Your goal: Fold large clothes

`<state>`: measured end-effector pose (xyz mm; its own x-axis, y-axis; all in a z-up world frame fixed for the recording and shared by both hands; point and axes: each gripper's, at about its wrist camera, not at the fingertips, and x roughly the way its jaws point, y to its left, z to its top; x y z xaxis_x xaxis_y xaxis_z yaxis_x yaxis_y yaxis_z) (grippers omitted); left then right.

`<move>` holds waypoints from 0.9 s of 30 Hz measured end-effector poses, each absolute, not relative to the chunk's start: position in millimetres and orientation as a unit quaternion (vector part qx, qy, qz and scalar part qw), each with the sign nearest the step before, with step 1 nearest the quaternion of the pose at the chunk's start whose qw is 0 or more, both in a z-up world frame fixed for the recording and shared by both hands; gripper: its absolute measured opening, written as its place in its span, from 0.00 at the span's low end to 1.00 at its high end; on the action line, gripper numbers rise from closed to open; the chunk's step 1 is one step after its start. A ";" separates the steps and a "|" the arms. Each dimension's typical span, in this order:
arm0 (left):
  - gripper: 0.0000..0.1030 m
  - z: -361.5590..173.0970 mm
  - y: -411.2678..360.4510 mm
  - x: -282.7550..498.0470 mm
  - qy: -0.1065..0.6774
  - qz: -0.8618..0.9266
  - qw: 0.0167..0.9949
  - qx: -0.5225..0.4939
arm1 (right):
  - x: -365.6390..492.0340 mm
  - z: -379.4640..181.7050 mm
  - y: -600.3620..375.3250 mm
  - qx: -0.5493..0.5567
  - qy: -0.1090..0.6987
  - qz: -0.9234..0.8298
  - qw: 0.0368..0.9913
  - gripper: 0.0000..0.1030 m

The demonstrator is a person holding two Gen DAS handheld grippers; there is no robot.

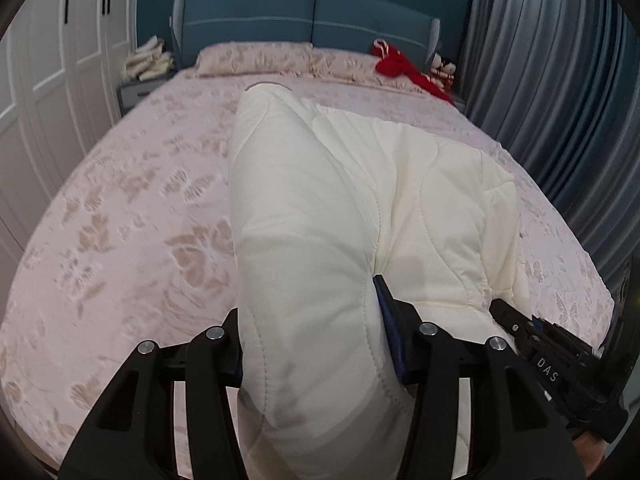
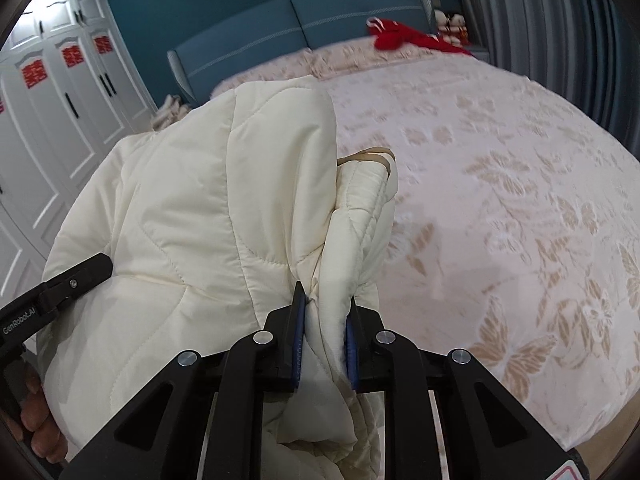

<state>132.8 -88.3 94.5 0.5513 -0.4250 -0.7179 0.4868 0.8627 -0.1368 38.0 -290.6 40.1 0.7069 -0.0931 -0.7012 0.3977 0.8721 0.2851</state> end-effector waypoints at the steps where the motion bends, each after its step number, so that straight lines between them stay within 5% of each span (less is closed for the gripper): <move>1: 0.47 98.0 -81.4 135.4 0.393 -0.258 0.882 0.036 | 39.6 45.8 -284.9 0.209 0.352 -0.133 0.902 0.16; 15: 0.47 106.8 -7.8 202.6 0.359 -0.256 0.897 -0.028 | 111.7 93.3 -223.9 0.143 0.310 -0.090 0.936 0.16; 27: 0.47 27.5 5.0 298.9 0.398 -0.238 0.885 -0.034 | 215.8 27.0 -206.4 0.124 0.365 -0.079 0.919 0.16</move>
